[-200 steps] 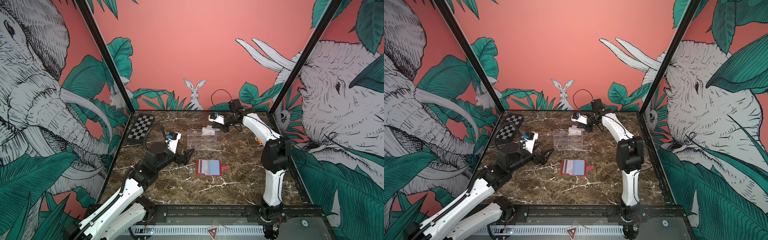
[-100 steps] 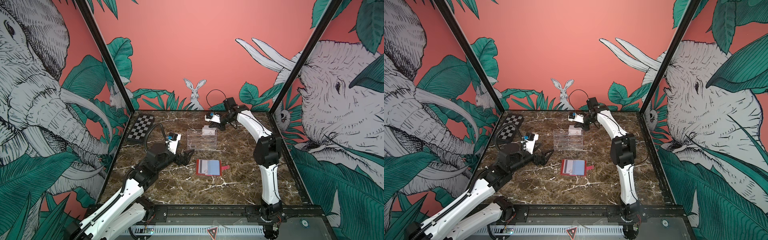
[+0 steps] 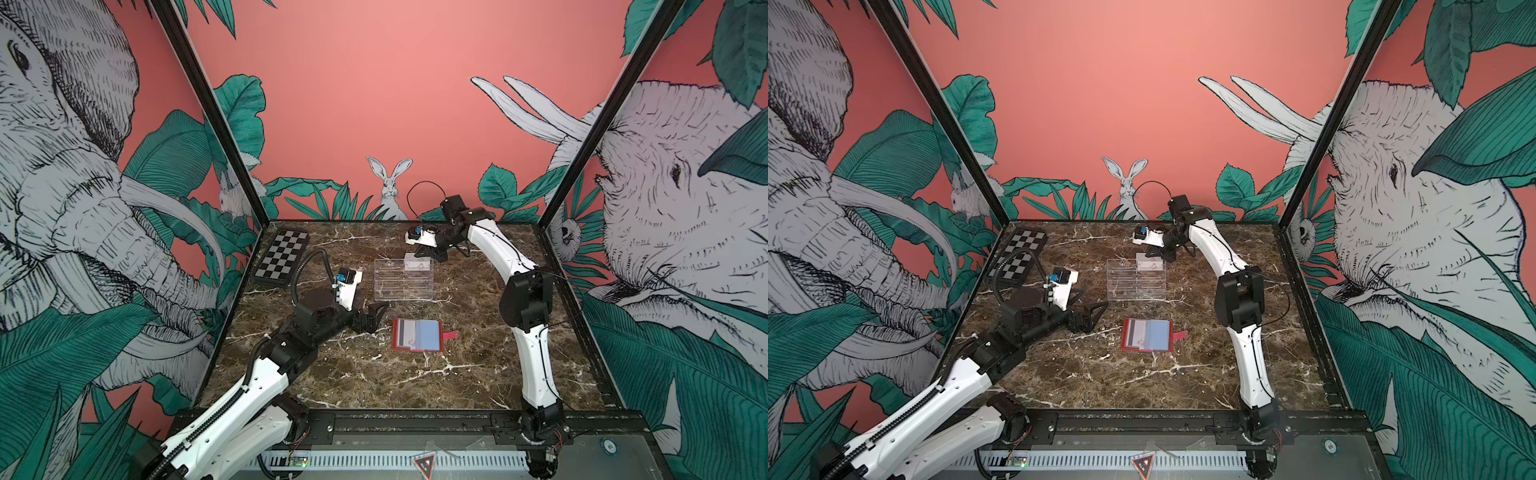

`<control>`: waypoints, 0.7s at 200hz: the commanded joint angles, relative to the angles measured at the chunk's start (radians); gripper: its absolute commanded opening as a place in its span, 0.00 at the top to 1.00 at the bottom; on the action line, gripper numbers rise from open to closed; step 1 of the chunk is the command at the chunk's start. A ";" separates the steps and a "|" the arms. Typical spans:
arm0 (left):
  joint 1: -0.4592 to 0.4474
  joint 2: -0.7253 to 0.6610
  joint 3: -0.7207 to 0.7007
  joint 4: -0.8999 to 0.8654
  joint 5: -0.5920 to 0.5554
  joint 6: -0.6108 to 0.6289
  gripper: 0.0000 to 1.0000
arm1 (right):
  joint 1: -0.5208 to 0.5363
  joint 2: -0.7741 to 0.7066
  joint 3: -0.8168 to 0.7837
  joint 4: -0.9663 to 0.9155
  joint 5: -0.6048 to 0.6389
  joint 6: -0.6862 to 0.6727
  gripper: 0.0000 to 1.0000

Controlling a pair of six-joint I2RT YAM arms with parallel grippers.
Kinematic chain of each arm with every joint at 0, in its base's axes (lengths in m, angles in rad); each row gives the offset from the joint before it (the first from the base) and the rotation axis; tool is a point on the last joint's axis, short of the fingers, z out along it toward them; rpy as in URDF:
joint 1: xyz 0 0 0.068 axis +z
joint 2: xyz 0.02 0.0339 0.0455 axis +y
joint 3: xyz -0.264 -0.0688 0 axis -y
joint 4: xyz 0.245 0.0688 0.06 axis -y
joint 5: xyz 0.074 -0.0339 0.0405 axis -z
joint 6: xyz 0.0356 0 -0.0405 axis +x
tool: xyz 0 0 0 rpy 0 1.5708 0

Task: Take the credit cards out of the card holder
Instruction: Place the credit card in the storage box.

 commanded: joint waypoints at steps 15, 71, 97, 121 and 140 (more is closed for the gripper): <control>0.003 -0.012 -0.015 0.003 0.007 -0.009 0.01 | 0.009 0.021 0.030 -0.043 0.014 -0.013 1.00; 0.004 -0.014 -0.022 0.009 0.006 -0.013 0.01 | 0.012 0.033 0.036 -0.049 0.007 -0.005 1.00; 0.004 -0.008 -0.022 0.012 0.010 -0.016 0.01 | 0.017 0.046 0.052 -0.059 0.015 -0.005 1.00; 0.003 -0.010 -0.026 0.013 0.011 -0.021 0.01 | 0.017 0.053 0.059 -0.069 0.026 -0.005 1.00; 0.003 -0.011 -0.031 0.017 0.010 -0.022 0.01 | 0.017 0.055 0.062 -0.078 0.032 -0.010 1.00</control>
